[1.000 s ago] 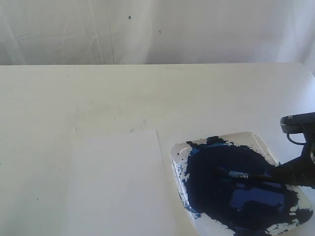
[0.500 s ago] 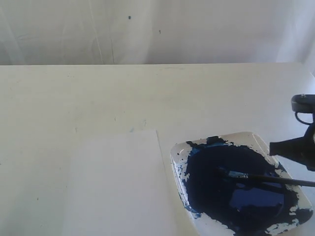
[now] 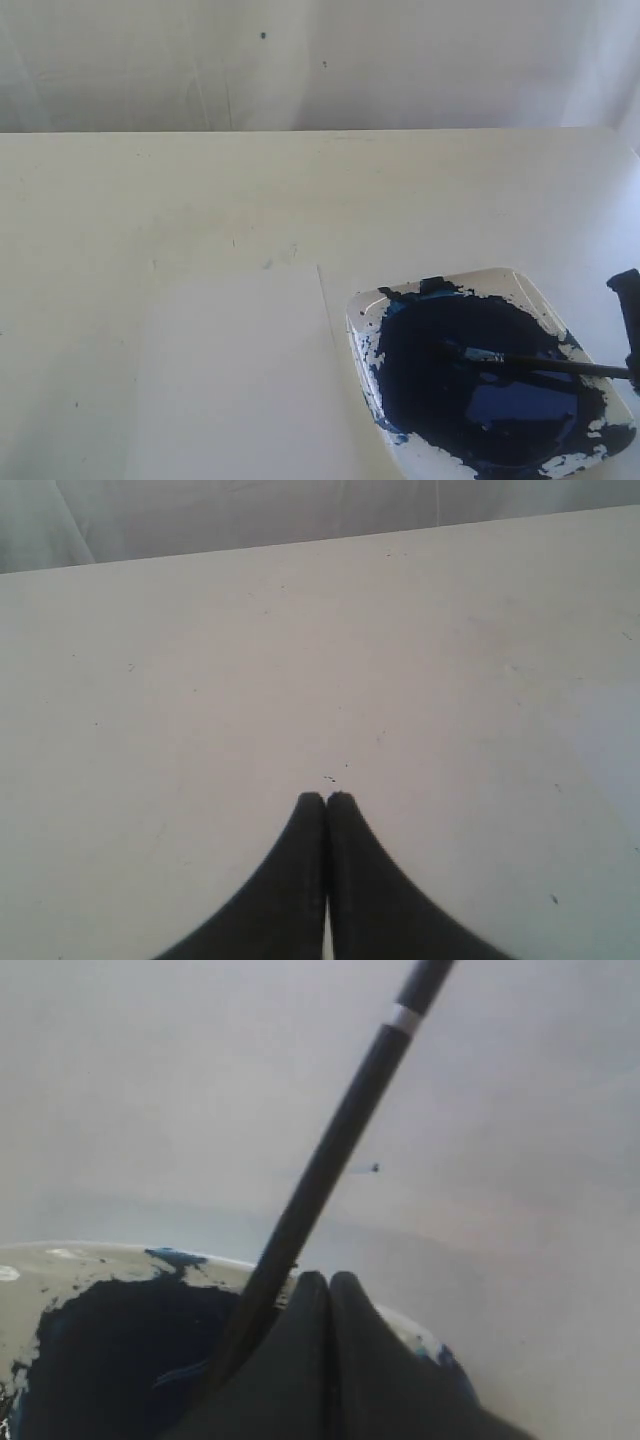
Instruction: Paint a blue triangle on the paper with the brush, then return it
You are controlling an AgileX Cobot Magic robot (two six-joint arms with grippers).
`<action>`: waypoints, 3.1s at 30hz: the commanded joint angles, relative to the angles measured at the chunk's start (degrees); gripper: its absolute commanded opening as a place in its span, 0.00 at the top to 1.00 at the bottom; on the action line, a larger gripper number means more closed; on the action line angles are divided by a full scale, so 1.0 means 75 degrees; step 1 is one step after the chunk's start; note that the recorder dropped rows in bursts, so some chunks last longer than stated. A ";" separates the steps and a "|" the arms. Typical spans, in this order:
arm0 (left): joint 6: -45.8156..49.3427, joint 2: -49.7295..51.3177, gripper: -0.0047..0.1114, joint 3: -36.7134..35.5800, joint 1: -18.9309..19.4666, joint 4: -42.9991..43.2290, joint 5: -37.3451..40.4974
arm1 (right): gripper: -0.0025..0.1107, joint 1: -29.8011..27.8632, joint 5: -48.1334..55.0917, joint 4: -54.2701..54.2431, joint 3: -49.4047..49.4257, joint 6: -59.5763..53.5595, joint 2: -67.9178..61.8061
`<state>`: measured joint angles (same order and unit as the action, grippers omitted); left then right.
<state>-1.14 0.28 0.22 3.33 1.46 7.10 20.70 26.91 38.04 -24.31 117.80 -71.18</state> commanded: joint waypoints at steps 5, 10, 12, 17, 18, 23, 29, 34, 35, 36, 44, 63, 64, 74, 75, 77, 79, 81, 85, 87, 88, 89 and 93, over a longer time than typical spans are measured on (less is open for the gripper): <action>-0.0018 -0.0037 0.96 -0.0029 -0.0038 -0.0042 -0.0012 | 0.98 -0.0026 -0.0277 0.0645 0.0141 0.0372 0.0213; -0.0018 -0.0037 0.96 -0.0029 -0.0038 -0.0042 -0.0012 | 0.98 -0.0026 -0.0970 0.1356 0.0129 -0.0232 0.0213; -0.0018 -0.0037 0.96 -0.0029 -0.0038 -0.0042 -0.0012 | 0.98 -0.0026 -0.0966 0.1243 0.0129 -0.0117 0.0213; -0.0018 -0.0037 0.96 -0.0029 -0.0038 -0.0042 -0.0012 | 0.98 -0.0026 -0.0405 0.0267 0.0124 0.0376 0.0213; -0.0018 -0.0037 0.96 -0.0029 -0.0038 -0.0042 -0.0012 | 0.98 -0.0026 -0.0290 0.0236 0.0124 0.0376 0.0213; -0.0027 -0.0037 0.96 -0.0029 -0.0074 -0.0042 -0.0012 | 0.98 -0.0026 -0.0026 0.0236 0.0124 0.0376 0.0367; -0.0027 -0.0037 0.96 -0.0029 -0.0108 -0.0042 -0.0012 | 0.81 -0.0366 -0.0557 0.0112 0.0124 0.0376 0.0518; -0.0027 -0.0037 0.96 -0.0029 -0.0108 -0.0042 -0.0012 | 0.59 -0.0818 -0.0935 -0.0505 0.0124 0.0376 0.0518; -0.0027 -0.0037 0.96 -0.0029 -0.0108 -0.0042 -0.0012 | 0.58 -0.0896 -0.0898 -0.0505 0.0124 0.0376 0.0518; -0.0027 -0.0037 0.96 -0.0029 -0.0108 -0.0042 -0.0012 | 0.58 -0.0966 -0.0898 -0.0521 0.0124 0.0376 0.0518; -0.0027 -0.0037 0.96 -0.0029 -0.0108 -0.0042 -0.0012 | 0.59 -0.1247 -0.0915 -0.0559 0.0124 0.0376 0.0486; -0.0027 -0.0037 0.96 -0.0029 -0.0108 -0.0042 -0.0012 | 0.61 -0.1480 -0.1435 -0.0495 0.0124 0.0376 -0.0116; -0.0027 -0.0037 0.96 -0.0029 -0.0108 -0.0042 -0.0012 | 0.61 -0.1509 -0.1435 -0.0474 0.0124 0.0376 -0.0130; -0.0027 -0.0037 0.96 -0.0029 -0.0108 -0.0042 -0.0012 | 0.61 -0.1546 -0.1638 -0.0474 0.0124 0.0376 -0.0215; -0.0027 -0.0037 0.96 -0.0029 -0.0108 -0.0042 -0.0012 | 0.61 -0.1546 -0.1638 -0.0474 0.0124 0.0376 -0.0276; -0.0027 -0.0037 0.96 -0.0029 -0.0108 -0.0042 -0.0012 | 0.61 -0.1546 -0.1638 -0.0474 0.0124 0.0376 -0.0396; -0.0027 -0.0037 0.96 -0.0029 -0.0108 -0.0042 -0.0012 | 0.61 -0.1546 -0.1657 -0.0474 0.0124 0.0376 -0.0472; -0.0027 -0.0037 0.96 -0.0029 -0.0108 -0.0042 -0.0012 | 0.61 -0.1546 -0.1725 -0.0474 0.0124 0.0376 -0.0576; -0.0027 -0.0037 0.96 -0.0029 -0.0108 -0.0042 -0.0012 | 0.62 -0.1559 -0.1945 -0.0474 0.0124 0.0376 -0.0828; -0.0027 -0.0037 0.96 -0.0029 -0.0108 -0.0042 -0.0012 | 0.64 -0.1559 -0.1975 -0.0474 0.0124 0.0376 -0.0900; -0.0027 -0.0037 0.96 -0.0029 -0.0108 -0.0042 -0.0012 | 0.64 -0.1559 -0.1994 -0.0474 0.0124 0.0376 -0.0951; -0.0027 -0.0037 0.96 -0.0029 -0.0108 -0.0042 -0.0012 | 0.64 -0.1559 -0.1994 -0.0474 0.0124 0.0376 -0.1003; -0.0027 -0.0037 0.96 -0.0029 -0.0108 -0.0042 -0.0012 | 0.64 -0.1851 -0.2246 -0.0511 0.0124 0.0376 -0.1149</action>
<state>-1.14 0.28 0.22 2.79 1.46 7.10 8.00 11.26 33.64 -23.33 120.40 -79.60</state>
